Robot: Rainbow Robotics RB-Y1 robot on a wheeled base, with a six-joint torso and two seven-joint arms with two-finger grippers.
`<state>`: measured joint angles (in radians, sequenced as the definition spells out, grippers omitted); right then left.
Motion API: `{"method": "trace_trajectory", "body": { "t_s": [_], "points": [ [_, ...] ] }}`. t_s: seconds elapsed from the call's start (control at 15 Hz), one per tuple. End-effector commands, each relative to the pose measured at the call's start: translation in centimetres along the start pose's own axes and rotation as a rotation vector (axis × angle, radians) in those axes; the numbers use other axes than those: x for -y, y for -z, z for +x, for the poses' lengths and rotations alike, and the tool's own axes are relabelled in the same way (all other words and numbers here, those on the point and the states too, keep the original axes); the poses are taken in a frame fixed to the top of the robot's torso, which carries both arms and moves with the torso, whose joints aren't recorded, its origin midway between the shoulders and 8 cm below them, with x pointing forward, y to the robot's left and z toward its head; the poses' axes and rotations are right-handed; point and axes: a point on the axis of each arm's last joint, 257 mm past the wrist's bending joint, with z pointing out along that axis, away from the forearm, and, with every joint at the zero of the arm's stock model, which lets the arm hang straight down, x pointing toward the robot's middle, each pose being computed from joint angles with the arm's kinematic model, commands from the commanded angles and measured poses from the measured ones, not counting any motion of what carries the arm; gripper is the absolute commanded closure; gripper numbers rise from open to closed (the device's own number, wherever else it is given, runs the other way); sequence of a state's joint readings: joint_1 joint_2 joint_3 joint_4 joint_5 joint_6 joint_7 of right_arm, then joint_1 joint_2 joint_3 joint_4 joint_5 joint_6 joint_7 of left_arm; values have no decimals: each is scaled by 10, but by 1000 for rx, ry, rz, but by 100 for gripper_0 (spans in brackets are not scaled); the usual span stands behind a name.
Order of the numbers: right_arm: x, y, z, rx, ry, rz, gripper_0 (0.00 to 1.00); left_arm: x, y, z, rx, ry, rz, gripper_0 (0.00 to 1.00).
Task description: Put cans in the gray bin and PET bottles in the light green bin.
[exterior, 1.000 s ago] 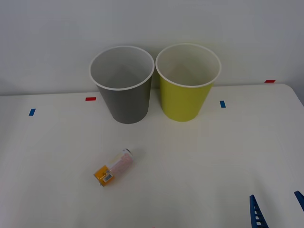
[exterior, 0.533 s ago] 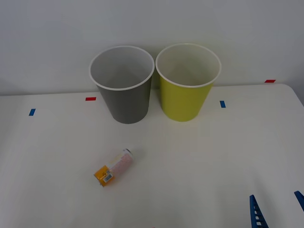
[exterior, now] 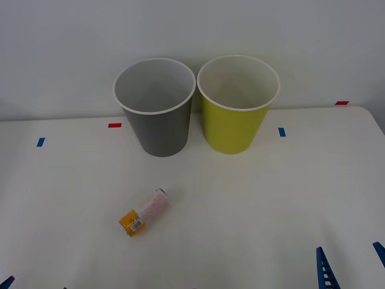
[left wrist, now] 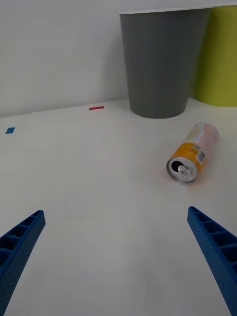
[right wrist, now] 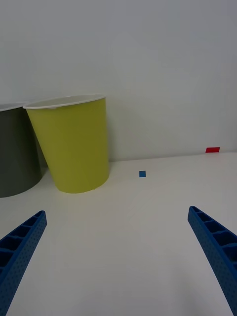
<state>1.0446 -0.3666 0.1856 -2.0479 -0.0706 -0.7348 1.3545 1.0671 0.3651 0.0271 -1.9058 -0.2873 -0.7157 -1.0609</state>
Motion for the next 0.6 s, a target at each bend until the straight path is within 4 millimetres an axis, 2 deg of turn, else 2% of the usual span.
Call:
{"method": "trace_trajectory", "body": {
  "t_s": [0.07, 0.33, 0.47, 0.6],
  "points": [
    [0, 0, 0, 0, 0, 0, 0, -7, -36, -11, -12, -77, 53, 0],
    [0, 0, 0, 0, 0, 0, 0, 3, -67, -15, -16, -135, 139, 0],
    [0, 0, 0, 0, 0, 0, 0, 17, -79, -18, -6, -144, 194, 0],
    [0, 0, 0, 0, 0, 0, 0, 22, -94, -19, -38, -166, 204, 0]
  ]
}}
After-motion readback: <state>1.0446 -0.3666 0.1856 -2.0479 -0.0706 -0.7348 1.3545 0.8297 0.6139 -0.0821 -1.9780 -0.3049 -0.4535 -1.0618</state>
